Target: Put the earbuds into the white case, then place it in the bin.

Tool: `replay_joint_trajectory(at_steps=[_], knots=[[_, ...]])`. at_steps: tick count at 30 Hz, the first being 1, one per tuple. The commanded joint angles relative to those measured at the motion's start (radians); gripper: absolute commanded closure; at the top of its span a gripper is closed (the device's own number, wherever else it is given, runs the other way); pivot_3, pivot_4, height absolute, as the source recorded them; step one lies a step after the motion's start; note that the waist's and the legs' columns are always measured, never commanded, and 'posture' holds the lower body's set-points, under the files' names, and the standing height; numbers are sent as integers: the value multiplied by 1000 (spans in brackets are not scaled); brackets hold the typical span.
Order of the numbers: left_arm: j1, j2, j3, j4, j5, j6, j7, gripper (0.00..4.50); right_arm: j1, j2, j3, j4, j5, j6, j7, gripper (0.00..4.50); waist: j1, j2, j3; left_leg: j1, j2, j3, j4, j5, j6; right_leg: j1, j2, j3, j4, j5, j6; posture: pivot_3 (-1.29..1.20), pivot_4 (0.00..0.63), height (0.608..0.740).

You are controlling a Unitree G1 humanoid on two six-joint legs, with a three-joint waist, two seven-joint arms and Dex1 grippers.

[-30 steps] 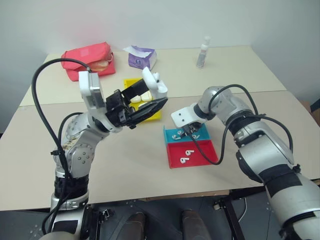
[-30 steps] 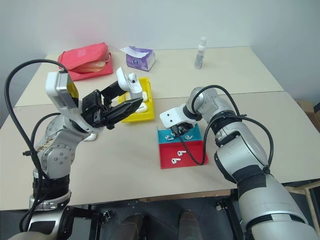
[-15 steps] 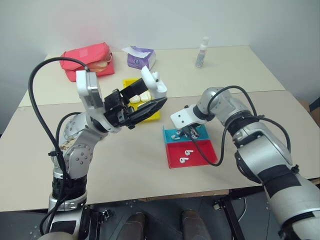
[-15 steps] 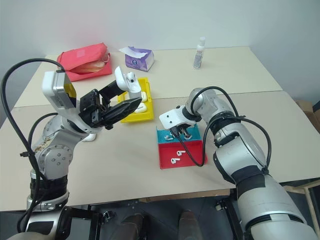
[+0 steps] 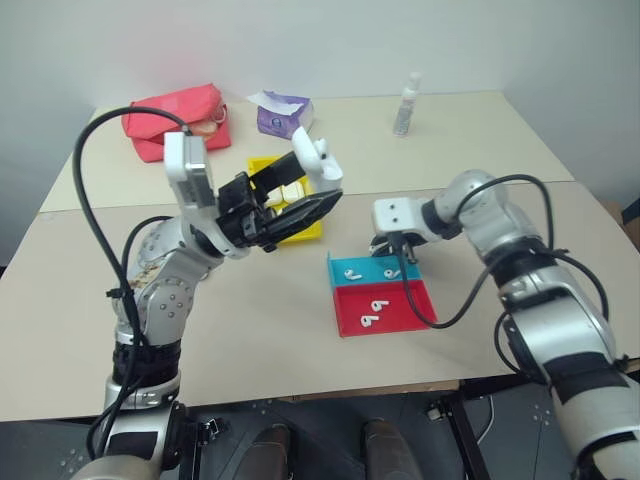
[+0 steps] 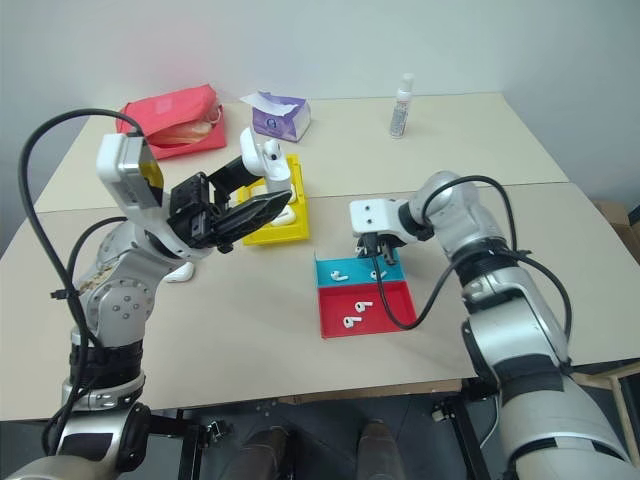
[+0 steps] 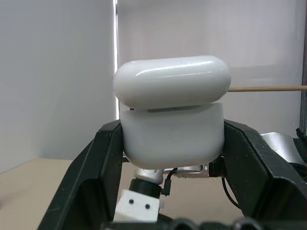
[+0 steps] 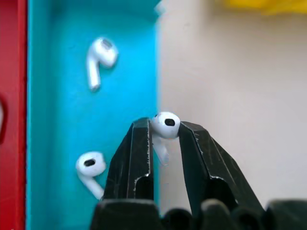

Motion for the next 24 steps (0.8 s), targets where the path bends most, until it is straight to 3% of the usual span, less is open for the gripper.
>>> replay_joint_trajectory(at_steps=[1, 7, 14, 18, 24], knots=[[-35, -13, 1, 13, -12, -20, -24, 1705, 122, -46, -203, -400, 217, 291, -23, 3907, 3, 0, 0, 0, 0, 0, 0, 0, 0, 0, 0, 0, 0, 0, 0, 0, 150, 740], [-94, -61, -15, 74, -7, -33, -47, 1705, 306, 33, -516, -896, 595, 701, -253, 3907, 10, 0, 0, 0, 0, 0, 2, 0, 1, 0, 0, 1, 1, 0, 0, 0, 150, 740], [-134, -102, -40, 123, 2, -41, -117, 1705, 291, 140, -772, -1083, 1098, 1025, -564, 3907, 17, 0, 0, 0, 0, 0, 1, -1, 2, 1, 0, 0, 0, 0, 0, 0, 150, 740], [-141, -111, -50, 152, 22, -51, -139, 1705, 295, 148, -779, -1145, 1332, 1069, -712, 3907, 17, 0, 0, 0, 0, 0, 1, -1, 2, 1, 0, 0, 0, 0, 0, 0, 150, 740], [-135, -126, -61, 170, 48, -70, -157, 1705, 296, 117, -686, -1173, 1477, 1038, -826, 3907, 17, 0, 0, 1, 0, 1, 2, -1, 2, 2, 0, 0, 0, 0, 0, 0, 150, 740]])
